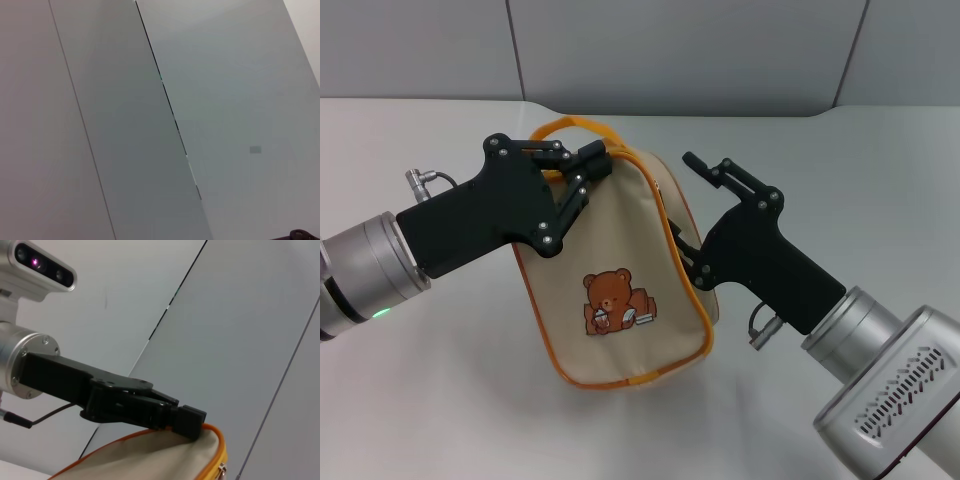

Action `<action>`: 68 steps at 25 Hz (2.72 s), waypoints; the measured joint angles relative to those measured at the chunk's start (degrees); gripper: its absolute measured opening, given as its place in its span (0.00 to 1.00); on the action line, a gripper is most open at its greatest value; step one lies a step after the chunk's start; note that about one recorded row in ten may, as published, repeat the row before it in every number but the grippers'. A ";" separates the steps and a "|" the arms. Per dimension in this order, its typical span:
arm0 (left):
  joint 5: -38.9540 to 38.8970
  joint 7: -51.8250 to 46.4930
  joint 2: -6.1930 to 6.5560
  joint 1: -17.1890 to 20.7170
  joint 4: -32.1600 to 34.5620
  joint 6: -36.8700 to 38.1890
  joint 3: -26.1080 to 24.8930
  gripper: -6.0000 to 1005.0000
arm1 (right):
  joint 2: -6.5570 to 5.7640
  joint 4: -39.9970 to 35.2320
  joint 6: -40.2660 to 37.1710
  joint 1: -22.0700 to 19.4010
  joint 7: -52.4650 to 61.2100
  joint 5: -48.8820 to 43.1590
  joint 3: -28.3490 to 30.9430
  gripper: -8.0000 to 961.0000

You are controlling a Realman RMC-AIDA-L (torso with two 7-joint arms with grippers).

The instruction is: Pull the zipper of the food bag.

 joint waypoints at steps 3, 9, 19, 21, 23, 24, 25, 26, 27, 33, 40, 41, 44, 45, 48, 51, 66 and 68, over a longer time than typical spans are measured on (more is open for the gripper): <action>0.00 0.00 0.00 0.00 -0.05 -0.04 0.00 0.05 | 0.01 0.16 0.17 0.04 -0.03 -0.10 0.02 0.64; 0.00 0.00 0.00 -0.08 -0.05 -0.06 0.00 0.05 | 0.01 0.95 0.20 0.00 -0.09 -0.12 0.06 0.37; 0.04 0.00 0.00 -0.18 -0.16 0.05 0.00 0.05 | 0.01 1.70 0.20 0.45 -0.25 -0.17 -0.39 0.06; 0.06 0.00 0.00 -0.18 -0.22 0.06 0.00 0.05 | 0.01 1.92 0.20 0.15 -0.36 -0.19 -0.43 0.05; 0.06 0.00 0.00 -0.18 -0.23 0.07 0.00 0.05 | 0.01 2.02 0.20 -0.08 -0.46 -0.19 -0.40 0.03; 0.07 0.00 0.01 -0.18 -0.23 0.08 0.00 0.05 | 0.01 2.12 0.19 -0.54 -0.67 -0.19 -0.41 0.02; 0.08 0.00 0.00 -0.18 -0.23 0.08 0.01 0.05 | 0.00 2.19 0.17 -1.05 -1.00 -0.19 -0.42 0.01; 0.08 0.00 0.00 -0.19 -0.23 0.09 0.00 0.05 | 0.01 2.20 0.03 -3.02 -2.24 -0.30 -0.63 0.01; 0.08 0.00 0.00 -0.19 -0.23 0.09 0.00 0.05 | 0.01 2.20 0.03 -3.02 -2.24 -0.30 -0.63 0.01; 0.08 0.00 0.00 -0.11 -0.24 -0.16 0.00 0.05 | 0.00 1.12 -0.11 -10.09 -3.89 -2.93 -0.82 0.01; 0.04 0.00 0.00 -0.07 -0.26 -0.49 -0.01 0.05 | 0.00 -2.19 1.03 -16.48 -3.69 -3.96 -0.80 0.01; 0.02 0.00 0.00 -0.18 -0.80 -0.51 -0.05 0.05 | 0.00 -2.45 -0.40 -17.06 -3.44 -3.97 -0.78 0.01; -0.09 0.00 0.01 -0.25 -1.84 -0.51 -0.33 0.05 | -0.01 -2.45 -2.27 -17.33 -3.10 -3.95 -0.67 0.01; -0.50 -0.01 0.01 -0.26 -2.72 -0.55 -0.50 0.05 | -0.04 -2.44 -3.17 -17.49 -2.52 -3.82 -0.47 0.01; -2.70 0.00 0.01 -0.20 -6.29 -0.96 -0.80 0.05 | -0.09 -2.49 -5.49 -18.16 1.04 -3.37 1.11 0.01; -5.59 2.17 0.00 -0.11 -12.77 -3.38 -0.88 0.05 | -0.43 -4.35 -6.44 -17.36 12.11 -3.32 3.83 0.01; -6.05 7.22 0.43 3.79 -17.33 3.05 0.73 0.29 | -1.16 -35.04 -17.30 -6.22 70.74 -14.32 -1.51 0.69; -4.05 0.32 0.55 4.82 -11.26 3.95 4.68 0.37 | -1.56 -37.27 -19.65 -5.83 73.28 -14.98 -4.45 0.72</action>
